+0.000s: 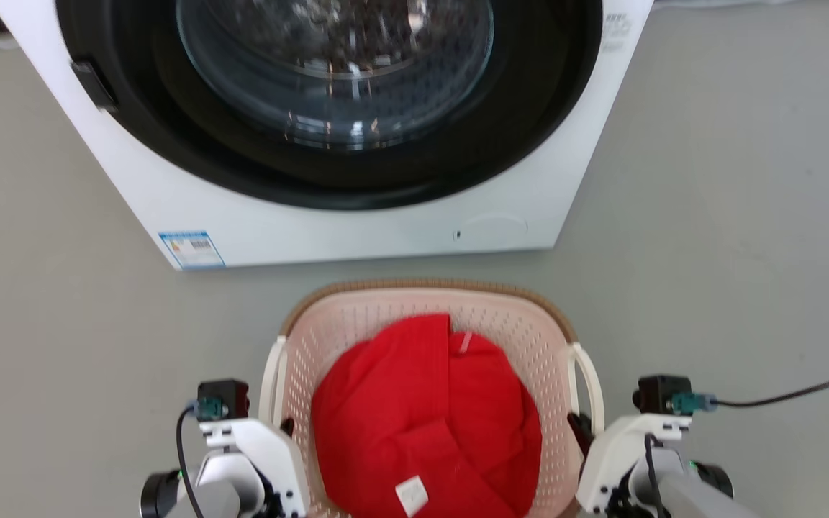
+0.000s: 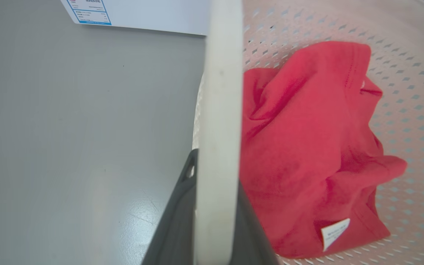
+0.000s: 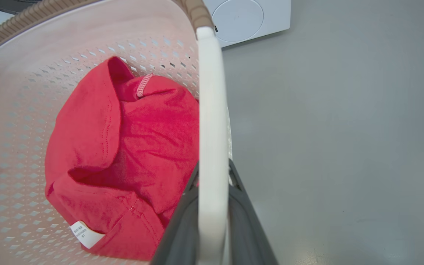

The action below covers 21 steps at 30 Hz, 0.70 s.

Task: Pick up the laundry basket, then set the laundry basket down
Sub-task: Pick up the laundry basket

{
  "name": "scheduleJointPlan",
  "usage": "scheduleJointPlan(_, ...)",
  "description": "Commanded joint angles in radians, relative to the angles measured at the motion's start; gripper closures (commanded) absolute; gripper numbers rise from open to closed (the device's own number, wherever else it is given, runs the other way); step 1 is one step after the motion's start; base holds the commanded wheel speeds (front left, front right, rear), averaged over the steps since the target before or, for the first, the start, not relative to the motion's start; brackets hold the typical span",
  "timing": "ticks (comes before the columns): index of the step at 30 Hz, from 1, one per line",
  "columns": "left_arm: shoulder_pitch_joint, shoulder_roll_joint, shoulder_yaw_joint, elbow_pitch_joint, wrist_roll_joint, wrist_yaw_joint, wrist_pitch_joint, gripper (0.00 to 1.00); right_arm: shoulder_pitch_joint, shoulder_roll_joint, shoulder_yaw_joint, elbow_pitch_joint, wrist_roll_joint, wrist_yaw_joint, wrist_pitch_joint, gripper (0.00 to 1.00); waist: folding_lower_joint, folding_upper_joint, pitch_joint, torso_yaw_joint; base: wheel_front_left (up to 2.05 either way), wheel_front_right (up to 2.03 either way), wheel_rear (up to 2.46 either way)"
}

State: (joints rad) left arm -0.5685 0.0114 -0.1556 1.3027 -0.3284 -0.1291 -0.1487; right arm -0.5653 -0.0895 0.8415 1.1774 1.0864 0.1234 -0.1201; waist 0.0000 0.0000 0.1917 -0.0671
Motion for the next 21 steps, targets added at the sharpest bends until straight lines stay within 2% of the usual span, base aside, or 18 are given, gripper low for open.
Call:
scheduleJointPlan(1, 0.012, 0.04, 0.021, -0.013, -0.017, 0.0, -0.007, 1.0, 0.026, -0.025, 0.013, 0.001, 0.012, 0.007, 0.002, 1.0, 0.0, 0.0, -0.045, 0.002, 0.0, 0.0, 0.0)
scheduleJointPlan(11, 0.1, 0.039, -0.016, -0.013, -0.079, 0.002, 0.034, 1.0, 0.099, -0.039, 0.032, 0.005, 0.057, 0.007, 0.049, 1.0, 0.0, 0.0, -0.137, 0.004, 0.0, 0.0, 0.0)
scheduleJointPlan(21, 0.135, 0.039, -0.079, -0.039, -0.152, 0.02, 0.061, 1.0, 0.115, -0.043, 0.05, 0.005, 0.078, 0.007, 0.072, 1.0, 0.0, 0.0, -0.175, 0.004, 0.0, 0.0, 0.0)
